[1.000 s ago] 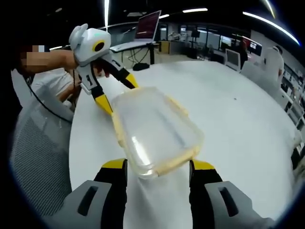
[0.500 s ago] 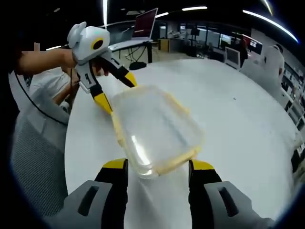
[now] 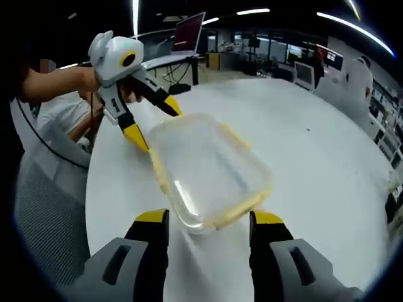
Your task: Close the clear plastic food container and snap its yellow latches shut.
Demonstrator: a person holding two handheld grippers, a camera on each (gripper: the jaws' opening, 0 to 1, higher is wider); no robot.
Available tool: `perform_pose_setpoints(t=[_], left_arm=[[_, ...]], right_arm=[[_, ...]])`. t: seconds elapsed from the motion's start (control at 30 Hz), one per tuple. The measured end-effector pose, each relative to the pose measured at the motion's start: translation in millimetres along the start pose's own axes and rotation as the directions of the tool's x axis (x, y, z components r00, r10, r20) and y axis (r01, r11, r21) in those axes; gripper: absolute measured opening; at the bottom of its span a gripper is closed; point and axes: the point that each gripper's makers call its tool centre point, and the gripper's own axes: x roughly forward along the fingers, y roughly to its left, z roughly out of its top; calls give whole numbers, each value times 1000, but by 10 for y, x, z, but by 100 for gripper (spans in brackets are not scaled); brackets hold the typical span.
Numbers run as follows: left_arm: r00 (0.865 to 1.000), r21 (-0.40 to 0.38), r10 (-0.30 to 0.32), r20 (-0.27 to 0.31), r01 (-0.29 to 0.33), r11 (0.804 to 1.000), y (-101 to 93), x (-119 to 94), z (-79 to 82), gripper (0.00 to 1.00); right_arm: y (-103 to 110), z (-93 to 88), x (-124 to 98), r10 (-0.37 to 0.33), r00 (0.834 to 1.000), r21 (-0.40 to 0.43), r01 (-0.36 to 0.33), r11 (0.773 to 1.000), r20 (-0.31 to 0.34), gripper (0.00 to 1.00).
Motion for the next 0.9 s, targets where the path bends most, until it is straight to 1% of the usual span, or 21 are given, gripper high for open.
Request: perform_pose_setpoints(t=[0.17,0.3,0.47,0.5,0.53,0.6,0.63,0.77,0.83,0.9], left_arm=[[1000,-18,9,11,-8,1000,-33,-76,-42,49],[999,-54,23,40,-21,998,-66,-172,-50,51],[996,-95,49,70,-42,995,-115,-306,-83,55],[995,-99,59,78,-51,994,-126,-341,-89,55],[995,-101,63,82,-55,993,-137,-363,-96,56],[994,-109,68,88,-58,992,-187,-418,-114,58],[993,-115,70,93,-59,992,-214,-449,-127,60],[991,-131,84,107,-69,989,-291,-551,-161,64],[987,-137,102,125,-84,987,-313,-607,-165,66],[983,-142,118,140,-98,985,-346,-673,-185,67]], right_arm=[[76,-32,-80,-30,999,22,30,999,28,53],[114,-62,-158,-64,997,34,63,997,48,57],[180,-99,-309,-113,990,78,106,991,88,62],[193,-101,-349,-129,986,108,117,987,106,62],[209,-94,-377,-133,984,119,119,986,120,63],[240,-107,-454,-155,979,126,138,982,136,65],[259,-106,-498,-170,973,130,151,980,154,65],[327,-158,-609,-199,962,143,174,974,186,69],[360,-198,-664,-219,956,143,193,971,194,71],[403,-210,-722,-227,950,159,195,968,216,74]])
